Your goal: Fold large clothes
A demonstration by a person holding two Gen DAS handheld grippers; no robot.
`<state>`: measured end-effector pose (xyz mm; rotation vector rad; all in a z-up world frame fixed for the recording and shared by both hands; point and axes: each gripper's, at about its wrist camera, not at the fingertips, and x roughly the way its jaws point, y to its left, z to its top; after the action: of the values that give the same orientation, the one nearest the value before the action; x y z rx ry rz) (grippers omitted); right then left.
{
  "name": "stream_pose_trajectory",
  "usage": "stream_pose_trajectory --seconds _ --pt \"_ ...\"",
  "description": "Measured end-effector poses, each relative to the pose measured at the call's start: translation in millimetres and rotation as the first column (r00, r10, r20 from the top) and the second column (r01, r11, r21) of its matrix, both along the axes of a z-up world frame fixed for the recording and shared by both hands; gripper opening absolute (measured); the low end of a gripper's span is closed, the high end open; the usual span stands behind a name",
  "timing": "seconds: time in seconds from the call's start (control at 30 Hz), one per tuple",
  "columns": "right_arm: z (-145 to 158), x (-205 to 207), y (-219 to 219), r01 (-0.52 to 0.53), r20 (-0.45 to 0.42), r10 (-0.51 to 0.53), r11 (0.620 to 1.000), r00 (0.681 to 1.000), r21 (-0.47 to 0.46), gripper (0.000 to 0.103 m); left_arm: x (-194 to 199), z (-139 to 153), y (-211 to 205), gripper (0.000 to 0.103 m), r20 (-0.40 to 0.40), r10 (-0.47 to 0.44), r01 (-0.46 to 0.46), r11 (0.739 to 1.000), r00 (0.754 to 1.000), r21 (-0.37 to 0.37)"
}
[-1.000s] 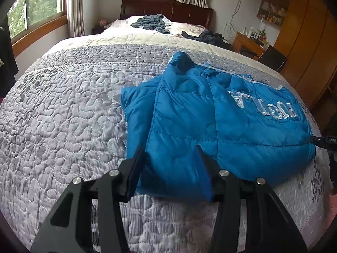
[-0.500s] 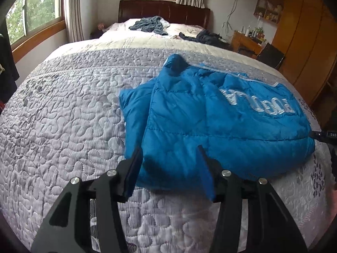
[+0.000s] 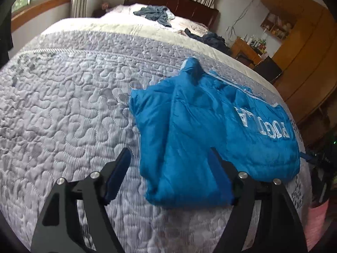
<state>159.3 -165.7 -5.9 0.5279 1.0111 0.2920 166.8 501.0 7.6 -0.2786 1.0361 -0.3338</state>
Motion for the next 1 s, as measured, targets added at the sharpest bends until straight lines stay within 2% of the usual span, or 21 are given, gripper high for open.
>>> stream_pose_trajectory --seconds 0.17,0.33,0.53,0.67,0.77,0.83,0.87,0.93,1.0 --pt "-21.5 19.7 -8.4 -0.005 -0.053 0.009 0.997 0.999 0.075 0.084 25.0 -25.4 -0.2 0.079 -0.065 -0.040 0.035 0.996 0.997 -0.081" --pt "-41.8 38.4 -6.6 -0.025 -0.076 0.034 0.992 0.997 0.120 0.085 39.7 -37.7 -4.7 0.081 -0.088 -0.074 0.053 0.976 0.993 -0.213" --pt "-55.0 56.5 3.0 -0.058 -0.068 0.071 0.982 0.995 0.177 0.086 51.9 -43.6 -22.3 0.085 -0.097 -0.111 0.085 0.966 0.989 -0.246" --pt "-57.2 71.3 20.2 -0.098 -0.062 0.113 0.974 0.992 0.205 0.085 63.2 -46.0 -37.4 0.084 -0.096 -0.117 0.093 0.969 0.988 -0.230" --pt "-54.8 80.2 34.4 -0.108 -0.053 0.119 0.979 0.991 0.171 0.081 61.7 -42.7 -45.0 0.069 -0.085 -0.093 0.075 0.977 0.992 -0.199" --pt "-52.7 80.9 37.5 -0.103 -0.046 0.113 0.978 0.993 0.180 0.067 57.4 -37.8 -47.6 0.053 -0.067 -0.082 0.069 0.981 0.994 -0.182" --pt "-51.8 79.5 38.9 -0.103 -0.040 0.112 0.978 0.993 0.181 0.063 55.1 -35.8 -47.9 0.049 -0.059 -0.081 0.069 0.982 0.995 -0.176" --pt "-47.6 75.4 38.3 -0.101 -0.020 0.106 0.978 0.994 0.183 0.048 49.6 -29.8 -49.8 0.039 -0.040 -0.073 0.066 0.985 0.996 -0.161" --pt "-42.7 70.6 35.0 -0.101 0.000 0.103 0.976 0.995 0.191 0.041 45.3 -25.8 -47.4 0.034 -0.029 -0.068 0.063 0.987 0.997 -0.151"
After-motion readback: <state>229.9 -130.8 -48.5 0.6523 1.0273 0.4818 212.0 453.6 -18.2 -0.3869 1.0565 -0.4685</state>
